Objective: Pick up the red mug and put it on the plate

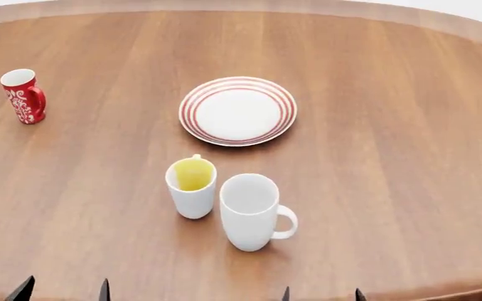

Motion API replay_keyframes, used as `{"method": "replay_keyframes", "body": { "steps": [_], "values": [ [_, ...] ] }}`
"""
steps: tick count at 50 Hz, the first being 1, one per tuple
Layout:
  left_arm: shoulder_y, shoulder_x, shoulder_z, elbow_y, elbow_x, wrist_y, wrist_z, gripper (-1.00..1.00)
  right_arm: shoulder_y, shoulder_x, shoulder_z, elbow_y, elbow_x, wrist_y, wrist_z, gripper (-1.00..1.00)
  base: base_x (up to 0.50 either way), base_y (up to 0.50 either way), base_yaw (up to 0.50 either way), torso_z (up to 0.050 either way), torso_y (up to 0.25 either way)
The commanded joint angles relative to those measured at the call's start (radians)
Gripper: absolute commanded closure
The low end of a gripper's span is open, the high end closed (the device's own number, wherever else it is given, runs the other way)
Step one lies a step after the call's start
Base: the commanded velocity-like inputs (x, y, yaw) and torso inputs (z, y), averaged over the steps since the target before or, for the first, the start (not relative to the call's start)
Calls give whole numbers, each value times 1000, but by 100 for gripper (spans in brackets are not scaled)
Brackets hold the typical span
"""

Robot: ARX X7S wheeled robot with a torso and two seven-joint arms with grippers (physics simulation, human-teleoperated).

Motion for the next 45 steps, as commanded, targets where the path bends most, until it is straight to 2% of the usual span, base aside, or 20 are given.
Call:
{"method": "replay_keyframes", "body": {
  "steps": [1,6,11,28,45],
  "values": [
    [-84,-57,5,268,-62,-316,-11,-100,94,41,-10,-295,67,385,25,-100,0,0,0,0,0],
    [-184,-88,-8,419,-107,-522,-13,-100,192,58,-14,-431,94,570,39,-100,0,0,0,0,0],
    [-229,-102,-14,483,-132,-608,-14,-100,269,65,-12,-498,107,684,57,-100,0,0,0,0,0],
    [-241,-117,-20,489,-142,-592,-20,-100,307,64,8,-522,135,730,82,-100,0,0,0,0,0],
    [-248,-131,-15,497,-148,-595,-28,-100,317,73,5,-558,154,749,97,-100,492,0,0,0,0]
  ]
}}
